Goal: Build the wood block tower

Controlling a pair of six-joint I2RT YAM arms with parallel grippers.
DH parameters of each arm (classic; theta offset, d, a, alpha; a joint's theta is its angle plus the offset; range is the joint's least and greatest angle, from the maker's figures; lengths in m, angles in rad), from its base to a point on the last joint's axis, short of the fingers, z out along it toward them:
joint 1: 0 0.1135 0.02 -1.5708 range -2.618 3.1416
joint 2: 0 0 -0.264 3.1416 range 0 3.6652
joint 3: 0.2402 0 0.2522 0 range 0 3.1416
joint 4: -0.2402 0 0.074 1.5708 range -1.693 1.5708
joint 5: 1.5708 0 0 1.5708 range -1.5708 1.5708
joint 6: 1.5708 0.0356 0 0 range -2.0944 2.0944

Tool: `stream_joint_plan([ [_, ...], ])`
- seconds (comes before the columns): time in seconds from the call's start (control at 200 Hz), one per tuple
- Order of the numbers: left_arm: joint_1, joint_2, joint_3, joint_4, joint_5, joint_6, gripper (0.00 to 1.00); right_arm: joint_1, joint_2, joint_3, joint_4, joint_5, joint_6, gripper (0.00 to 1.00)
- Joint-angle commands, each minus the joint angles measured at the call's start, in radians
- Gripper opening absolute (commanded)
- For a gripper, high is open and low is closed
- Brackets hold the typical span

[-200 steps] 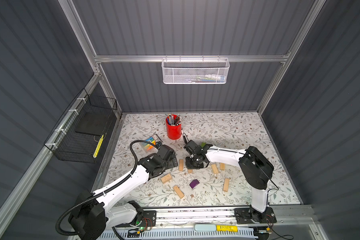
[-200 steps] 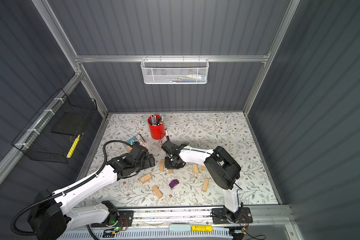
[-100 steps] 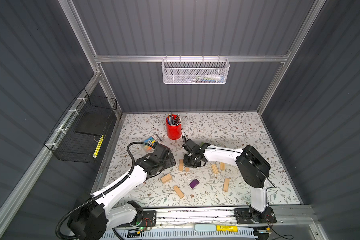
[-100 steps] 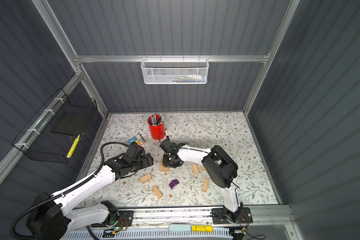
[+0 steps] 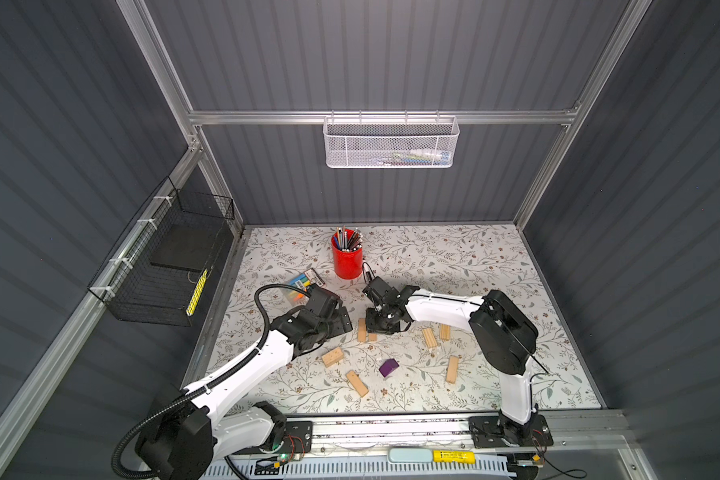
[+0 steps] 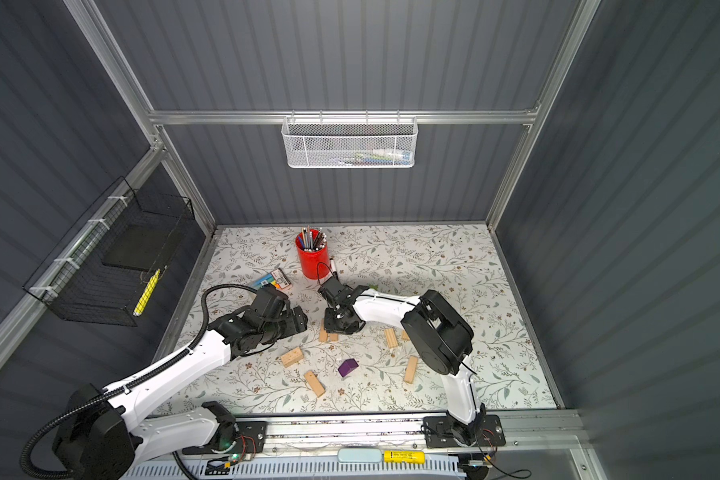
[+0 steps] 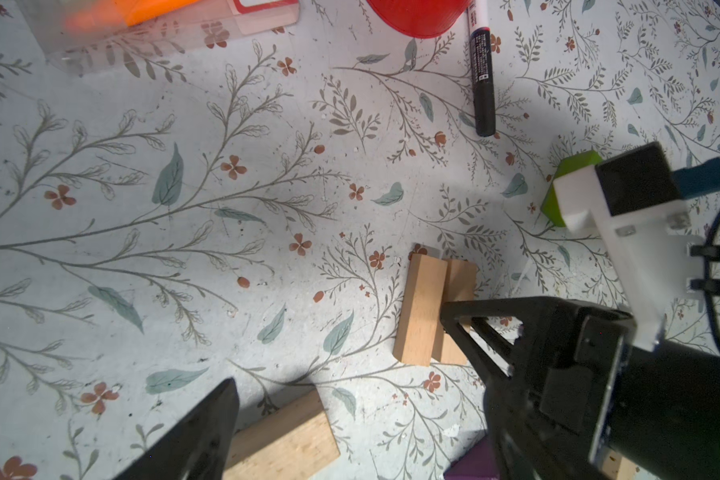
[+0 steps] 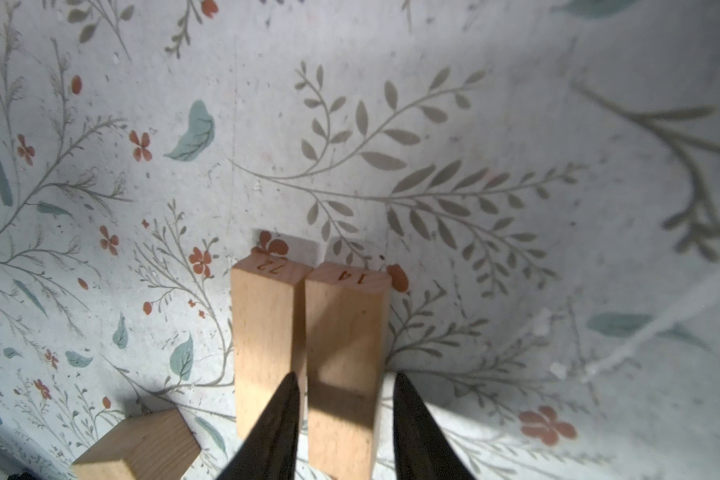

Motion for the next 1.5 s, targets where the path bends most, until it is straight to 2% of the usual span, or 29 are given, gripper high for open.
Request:
stream_joint_plan([
  [0.0,0.006,0.008,-0.002,-0.003,0.017,0.0,0.92,-0.011,-0.068,-0.045,0.014,-0.023,0.01,0.38],
  [0.315,0.006,0.034,0.003,0.018,0.049,0.01,0.9,-0.052,-0.103,-0.16,0.148,-0.12,0.028,0.33],
  [0.976,0.006,0.068,0.011,0.033,0.079,0.02,0.9,-0.071,-0.06,-0.167,0.184,-0.147,-0.02,0.21],
  [1.491,0.006,0.075,0.011,0.027,0.072,0.019,0.9,-0.071,-0.029,-0.166,0.209,-0.189,-0.05,0.18],
])
